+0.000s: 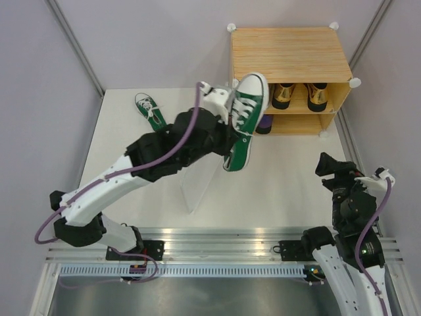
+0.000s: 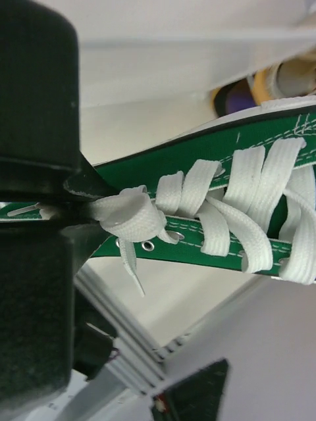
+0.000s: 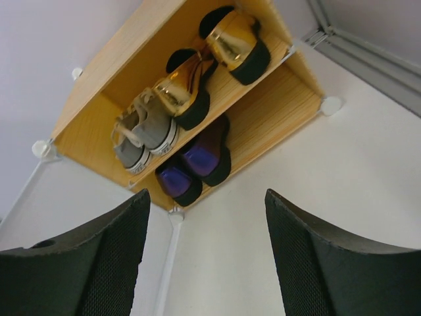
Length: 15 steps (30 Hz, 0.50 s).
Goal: Place and organize the shoes in the shoe cabinet
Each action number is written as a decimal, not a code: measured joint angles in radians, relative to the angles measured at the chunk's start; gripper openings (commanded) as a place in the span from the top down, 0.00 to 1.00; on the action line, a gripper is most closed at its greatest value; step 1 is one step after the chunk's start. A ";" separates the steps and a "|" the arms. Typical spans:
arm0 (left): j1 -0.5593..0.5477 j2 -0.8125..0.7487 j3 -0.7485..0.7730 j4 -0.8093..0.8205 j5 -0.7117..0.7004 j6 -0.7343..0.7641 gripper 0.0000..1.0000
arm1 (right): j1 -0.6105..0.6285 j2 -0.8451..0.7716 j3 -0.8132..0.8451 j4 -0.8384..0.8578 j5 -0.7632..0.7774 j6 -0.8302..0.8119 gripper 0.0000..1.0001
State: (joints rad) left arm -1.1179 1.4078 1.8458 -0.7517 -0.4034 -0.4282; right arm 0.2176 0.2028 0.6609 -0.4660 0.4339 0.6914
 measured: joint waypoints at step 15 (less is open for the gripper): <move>-0.082 0.362 -0.213 0.034 0.240 -0.101 0.98 | -0.001 -0.017 -0.008 -0.074 0.110 0.018 0.27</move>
State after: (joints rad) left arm -1.1999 1.7699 1.6329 -0.7181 -0.1635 -0.5297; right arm 0.2165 0.1856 0.6529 -0.5400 0.5438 0.7094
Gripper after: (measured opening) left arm 0.072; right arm 0.735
